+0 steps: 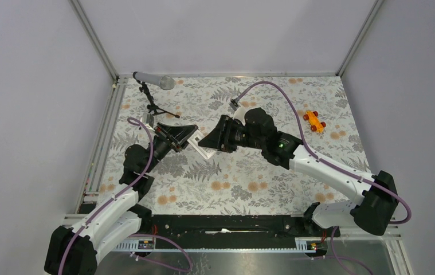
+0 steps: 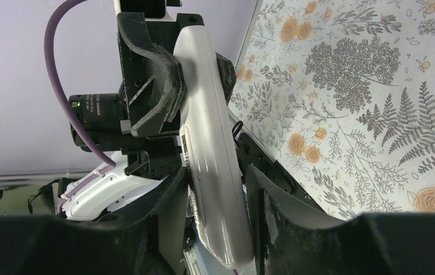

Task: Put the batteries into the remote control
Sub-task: Load the battery cover into the remote control.

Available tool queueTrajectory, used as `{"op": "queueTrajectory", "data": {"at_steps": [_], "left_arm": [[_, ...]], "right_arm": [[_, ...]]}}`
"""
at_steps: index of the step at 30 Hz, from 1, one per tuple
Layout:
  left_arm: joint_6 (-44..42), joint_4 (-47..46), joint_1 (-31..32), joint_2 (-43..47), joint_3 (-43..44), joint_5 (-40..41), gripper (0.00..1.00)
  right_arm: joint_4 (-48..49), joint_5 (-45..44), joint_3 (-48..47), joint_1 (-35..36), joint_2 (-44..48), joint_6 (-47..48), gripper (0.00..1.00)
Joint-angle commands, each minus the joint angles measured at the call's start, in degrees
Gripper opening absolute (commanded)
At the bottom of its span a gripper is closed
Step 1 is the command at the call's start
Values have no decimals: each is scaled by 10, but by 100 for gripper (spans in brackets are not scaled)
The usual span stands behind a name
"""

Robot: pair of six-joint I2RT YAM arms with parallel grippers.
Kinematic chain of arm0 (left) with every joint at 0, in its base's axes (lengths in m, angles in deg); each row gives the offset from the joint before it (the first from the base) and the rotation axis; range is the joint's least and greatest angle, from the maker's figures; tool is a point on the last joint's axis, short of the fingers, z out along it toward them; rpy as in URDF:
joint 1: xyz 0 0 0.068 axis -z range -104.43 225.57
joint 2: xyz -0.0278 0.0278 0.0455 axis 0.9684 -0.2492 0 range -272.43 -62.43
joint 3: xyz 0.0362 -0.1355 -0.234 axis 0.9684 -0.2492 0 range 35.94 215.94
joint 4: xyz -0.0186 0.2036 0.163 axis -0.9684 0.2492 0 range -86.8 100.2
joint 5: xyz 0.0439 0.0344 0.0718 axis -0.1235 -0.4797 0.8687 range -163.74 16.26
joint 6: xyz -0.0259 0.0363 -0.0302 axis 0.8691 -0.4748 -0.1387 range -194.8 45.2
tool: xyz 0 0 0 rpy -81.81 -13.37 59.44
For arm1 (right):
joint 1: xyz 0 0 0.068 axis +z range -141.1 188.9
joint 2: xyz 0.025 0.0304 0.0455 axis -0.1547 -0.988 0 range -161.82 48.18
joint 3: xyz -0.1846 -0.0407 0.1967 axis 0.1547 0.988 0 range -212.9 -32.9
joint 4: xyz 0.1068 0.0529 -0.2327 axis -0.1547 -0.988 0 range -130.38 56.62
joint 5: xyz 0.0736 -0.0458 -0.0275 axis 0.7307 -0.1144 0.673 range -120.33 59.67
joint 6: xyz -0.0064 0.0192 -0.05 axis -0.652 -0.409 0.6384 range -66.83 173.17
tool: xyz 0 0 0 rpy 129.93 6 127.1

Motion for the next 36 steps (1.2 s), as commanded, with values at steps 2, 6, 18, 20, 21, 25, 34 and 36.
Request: {"op": "queueTrajectory", "data": {"at_steps": [2, 6, 18, 20, 21, 25, 34, 36], "left_arm": [[15, -42, 1, 3, 29, -14, 0], [44, -67, 1, 1, 28, -16, 0], [59, -42, -13, -1, 33, -32, 0], [54, -37, -17, -3, 33, -40, 0], [53, -36, -19, -5, 34, -45, 0], [44, -32, -21, -12, 43, -69, 0], [5, 29, -22, -8, 85, -113, 0], [4, 29, -22, -11, 92, -123, 0]], "right_arm": [[-9, 0, -7, -5, -17, 3, 39], [10, 6, 4, -8, -26, -8, 35], [69, 70, -8, -27, 9, 11, 87], [79, 85, -2, -32, 23, 24, 89], [85, 92, 3, -34, 29, 31, 90], [90, 149, 12, -41, 39, 73, 86], [44, 186, 0, -42, 16, 136, 62], [38, 184, -2, -42, 10, 141, 58]]}}
